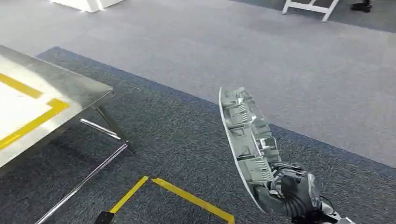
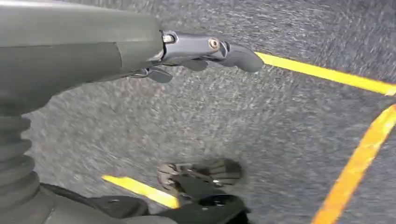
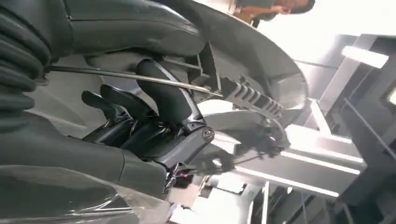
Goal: Take the parts from the cabinet and place them on the table.
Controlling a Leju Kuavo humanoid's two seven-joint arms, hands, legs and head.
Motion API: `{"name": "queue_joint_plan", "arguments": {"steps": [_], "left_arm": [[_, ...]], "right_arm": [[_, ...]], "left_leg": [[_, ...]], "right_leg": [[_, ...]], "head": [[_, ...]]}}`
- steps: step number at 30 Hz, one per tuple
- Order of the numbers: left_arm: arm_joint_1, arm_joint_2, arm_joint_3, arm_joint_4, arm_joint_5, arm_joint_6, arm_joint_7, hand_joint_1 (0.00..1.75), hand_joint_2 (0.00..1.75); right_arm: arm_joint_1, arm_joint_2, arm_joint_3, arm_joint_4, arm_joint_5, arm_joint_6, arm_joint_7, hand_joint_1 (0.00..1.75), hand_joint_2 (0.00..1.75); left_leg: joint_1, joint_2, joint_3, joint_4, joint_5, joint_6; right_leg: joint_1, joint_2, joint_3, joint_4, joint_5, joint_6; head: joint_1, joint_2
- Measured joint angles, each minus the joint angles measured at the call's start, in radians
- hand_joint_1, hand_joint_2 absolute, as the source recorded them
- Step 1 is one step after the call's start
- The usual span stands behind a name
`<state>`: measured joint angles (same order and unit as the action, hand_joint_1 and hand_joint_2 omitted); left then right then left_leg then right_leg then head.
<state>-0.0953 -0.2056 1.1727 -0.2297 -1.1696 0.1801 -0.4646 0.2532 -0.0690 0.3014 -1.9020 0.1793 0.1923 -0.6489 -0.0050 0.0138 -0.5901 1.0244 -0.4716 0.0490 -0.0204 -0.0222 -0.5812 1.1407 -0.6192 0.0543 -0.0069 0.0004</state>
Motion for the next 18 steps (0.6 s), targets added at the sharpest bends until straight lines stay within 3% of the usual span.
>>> {"name": "queue_joint_plan", "arguments": {"steps": [2,3,4,6,7,8,9,10,12,13,14,15,17,18], "left_arm": [[0.000,0.000,0.000,0.000,0.000,-0.009,-0.001,0.00,1.75],[0.002,0.001,0.000,0.000,0.000,-0.013,-0.001,0.00,1.75],[0.004,0.002,0.000,0.000,0.000,-0.016,-0.002,0.00,1.75],[0.005,0.004,0.000,0.000,0.000,-0.017,-0.002,0.00,1.75],[0.005,0.004,0.000,0.000,0.000,-0.018,-0.002,0.00,1.75],[0.003,0.004,0.000,0.000,0.000,-0.018,-0.002,0.00,1.75],[0.002,0.005,0.000,0.000,0.000,-0.019,-0.002,0.00,1.75],[0.004,0.005,0.000,0.000,0.000,-0.020,-0.002,0.00,1.75],[0.011,0.008,0.000,0.000,0.000,-0.026,-0.002,0.00,1.75],[0.013,0.017,0.000,0.000,0.000,-0.026,-0.002,0.00,1.75],[0.013,0.013,0.000,0.000,0.000,-0.027,-0.002,0.00,1.75],[0.011,0.015,0.000,0.000,0.000,-0.029,-0.003,0.00,1.75],[0.008,0.018,0.000,0.000,0.000,-0.031,-0.002,0.00,1.75],[0.010,0.018,0.000,0.000,0.000,-0.034,-0.002,0.00,1.75]], "right_arm": [[-0.002,0.000,0.003,0.000,0.026,-0.001,-0.002,1.75,1.75],[-0.004,0.000,0.010,0.001,0.043,-0.002,-0.002,1.75,1.75],[-0.004,0.000,0.014,0.001,0.051,-0.003,0.000,1.75,1.75],[-0.005,0.000,0.021,0.001,0.060,-0.004,0.000,1.75,1.75],[-0.009,0.000,0.024,0.001,0.060,-0.004,0.000,1.75,1.75],[-0.011,0.000,0.028,0.002,0.061,-0.004,0.000,1.75,1.75],[-0.011,0.001,0.032,0.000,0.066,-0.004,-0.002,1.75,1.75],[-0.013,0.001,0.037,0.001,0.076,-0.004,-0.003,1.75,1.75],[-0.022,0.001,0.051,0.001,0.098,-0.013,-0.002,1.75,1.75],[-0.027,0.002,0.060,0.001,0.106,-0.021,0.001,1.75,1.75],[-0.032,0.002,0.071,0.001,0.123,-0.033,0.005,1.75,1.75],[-0.036,0.002,0.080,0.001,0.133,-0.041,0.007,1.75,1.75],[-0.047,0.002,0.096,0.004,0.150,-0.053,0.013,1.75,1.75],[-0.052,0.002,0.106,0.006,0.155,-0.058,0.015,1.75,1.75]], "left_leg": [[-0.004,-0.028,0.001,0.000,-0.001,0.005],[-0.006,-0.042,0.003,0.000,-0.001,0.005],[-0.007,-0.059,0.005,0.001,-0.002,0.005],[-0.007,-0.089,0.012,0.001,-0.004,0.003],[-0.006,-0.103,0.014,0.001,-0.006,0.000],[-0.010,-0.111,0.009,0.005,-0.008,-0.004],[-0.008,-0.124,0.000,0.011,-0.007,-0.008],[-0.003,-0.135,-0.004,0.006,-0.003,-0.016],[-0.001,-0.157,-0.007,0.004,-0.002,-0.028],[-0.002,-0.145,-0.007,0.014,-0.010,-0.031],[-0.008,-0.087,-0.021,0.048,-0.036,-0.038],[-0.006,-0.054,-0.051,0.111,-0.072,-0.045],[0.001,-0.029,-0.127,0.267,-0.136,-0.054],[0.005,-0.027,-0.149,0.311,-0.141,-0.058]], "right_leg": [[0.002,0.021,-0.093,0.168,-0.058,-0.001],[0.002,0.021,-0.119,0.201,-0.053,-0.002],[0.002,0.021,-0.119,0.179,-0.020,-0.006],[0.002,0.034,-0.060,0.027,0.082,-0.014],[0.001,0.070,-0.019,-0.073,0.132,-0.018],[-0.004,0.121,-0.003,-0.101,0.119,-0.020],[-0.007,0.117,0.008,-0.124,0.116,-0.018],[-0.001,0.109,0.008,-0.120,0.116,-0.020],[-0.003,0.088,0.013,-0.124,0.117,-0.028],[-0.009,0.071,0.018,-0.131,0.120,-0.033],[-0.008,0.059,0.024,-0.134,0.117,-0.041],[-0.006,0.043,0.028,-0.135,0.115,-0.044],[-0.003,0.010,0.034,-0.134,0.108,-0.049],[-0.003,-0.005,0.037,-0.134,0.105,-0.048]], "head": [[0.002,0.000],[0.002,0.000],[0.001,0.000],[0.002,0.000],[0.003,0.000],[0.001,0.000],[0.001,0.000],[0.001,0.000],[0.001,0.000],[0.002,0.000],[-0.011,0.000],[-0.013,0.000],[-0.013,0.000],[-0.013,0.000]]}}
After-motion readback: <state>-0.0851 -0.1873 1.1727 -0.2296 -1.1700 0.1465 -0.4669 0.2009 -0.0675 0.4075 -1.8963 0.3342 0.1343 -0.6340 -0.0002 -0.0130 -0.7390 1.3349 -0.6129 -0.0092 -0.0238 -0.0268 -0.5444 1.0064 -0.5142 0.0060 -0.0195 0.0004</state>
